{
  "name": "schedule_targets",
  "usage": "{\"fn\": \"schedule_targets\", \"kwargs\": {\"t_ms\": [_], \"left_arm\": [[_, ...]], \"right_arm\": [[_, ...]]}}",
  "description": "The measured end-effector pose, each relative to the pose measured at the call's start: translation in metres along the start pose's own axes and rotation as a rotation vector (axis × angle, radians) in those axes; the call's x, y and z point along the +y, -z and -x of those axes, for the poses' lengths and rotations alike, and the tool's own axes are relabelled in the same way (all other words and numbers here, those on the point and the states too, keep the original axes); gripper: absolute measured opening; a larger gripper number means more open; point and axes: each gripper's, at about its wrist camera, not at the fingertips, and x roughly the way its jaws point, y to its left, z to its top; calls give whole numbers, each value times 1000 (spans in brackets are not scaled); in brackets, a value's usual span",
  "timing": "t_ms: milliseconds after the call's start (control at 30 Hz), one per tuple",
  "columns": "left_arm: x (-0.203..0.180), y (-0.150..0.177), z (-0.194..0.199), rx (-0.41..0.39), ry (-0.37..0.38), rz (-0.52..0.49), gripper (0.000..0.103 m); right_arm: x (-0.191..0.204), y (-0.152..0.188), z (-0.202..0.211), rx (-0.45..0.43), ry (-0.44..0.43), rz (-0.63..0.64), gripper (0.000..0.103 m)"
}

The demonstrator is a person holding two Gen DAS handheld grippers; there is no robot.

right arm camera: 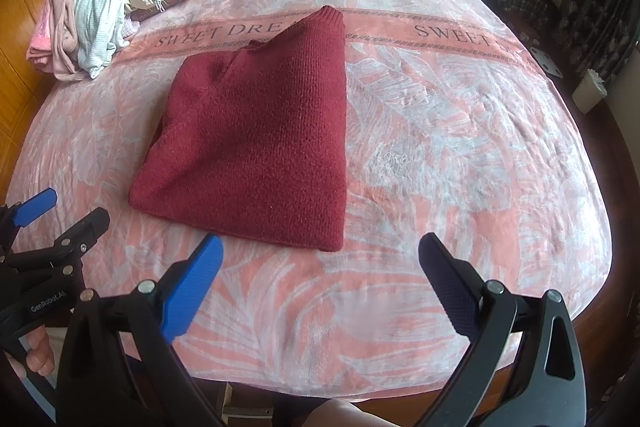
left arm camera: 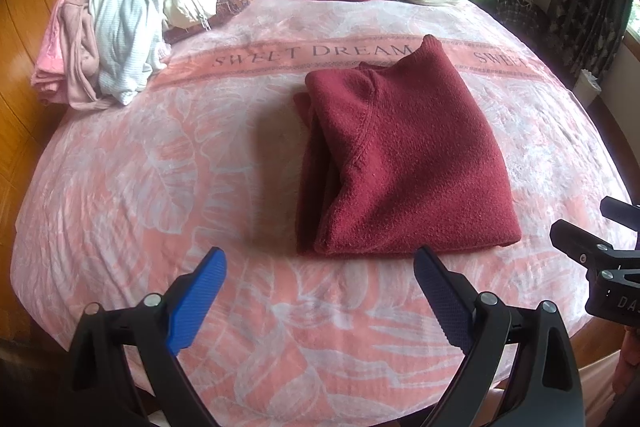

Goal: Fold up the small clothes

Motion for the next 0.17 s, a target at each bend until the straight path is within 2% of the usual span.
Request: {"fn": "schedule_targets", "kwargs": {"t_ms": [167], "left_arm": [[-1, 0, -1, 4, -3, -2, 95]], "right_arm": [[0, 0, -1, 4, -1, 2, 98]]}}
